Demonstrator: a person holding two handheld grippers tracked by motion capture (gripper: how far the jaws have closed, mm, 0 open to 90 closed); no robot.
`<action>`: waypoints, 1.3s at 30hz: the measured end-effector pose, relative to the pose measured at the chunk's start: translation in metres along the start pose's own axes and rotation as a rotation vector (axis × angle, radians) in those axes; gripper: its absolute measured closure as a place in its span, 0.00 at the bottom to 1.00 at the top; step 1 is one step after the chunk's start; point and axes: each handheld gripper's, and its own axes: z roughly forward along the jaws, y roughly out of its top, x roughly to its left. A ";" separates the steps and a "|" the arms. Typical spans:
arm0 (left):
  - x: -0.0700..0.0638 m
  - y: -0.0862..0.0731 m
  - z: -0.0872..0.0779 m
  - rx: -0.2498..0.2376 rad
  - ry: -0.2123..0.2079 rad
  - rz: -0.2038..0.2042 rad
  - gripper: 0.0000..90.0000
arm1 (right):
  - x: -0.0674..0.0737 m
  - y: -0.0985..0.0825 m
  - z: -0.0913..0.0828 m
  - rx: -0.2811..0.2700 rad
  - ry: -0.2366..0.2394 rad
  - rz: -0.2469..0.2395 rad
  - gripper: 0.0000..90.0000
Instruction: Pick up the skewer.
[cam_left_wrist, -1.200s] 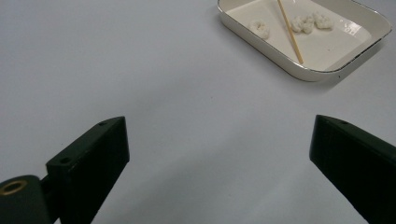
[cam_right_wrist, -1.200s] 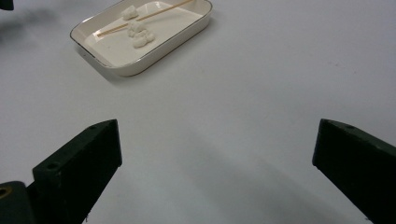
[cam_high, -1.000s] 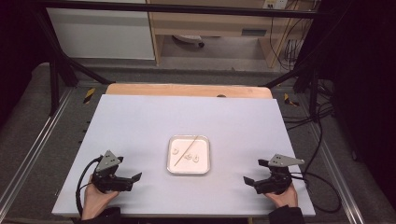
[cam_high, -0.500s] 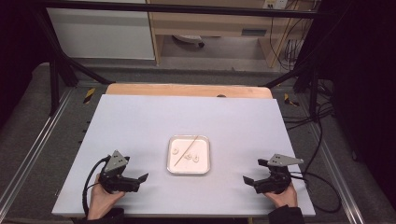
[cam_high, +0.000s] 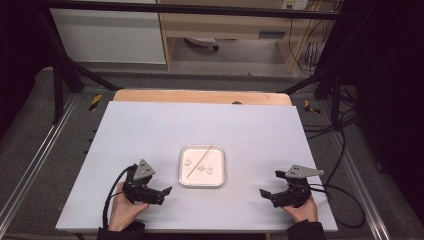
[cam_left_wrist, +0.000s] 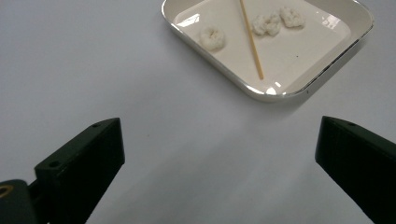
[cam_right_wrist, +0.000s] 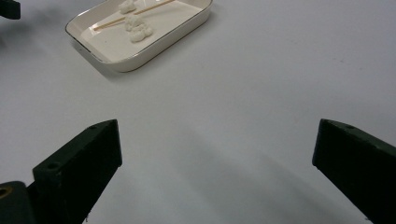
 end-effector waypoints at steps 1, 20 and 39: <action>-0.001 0.003 0.002 0.005 -0.001 0.005 0.01 | 0.000 0.000 0.000 0.000 0.000 0.000 0.02; -0.024 0.055 0.030 0.018 0.005 0.005 0.23 | 0.000 0.000 0.001 0.005 -0.003 -0.007 0.02; -0.034 0.069 0.072 0.105 -0.018 -0.008 0.63 | 0.000 0.000 0.002 0.012 -0.004 -0.014 0.02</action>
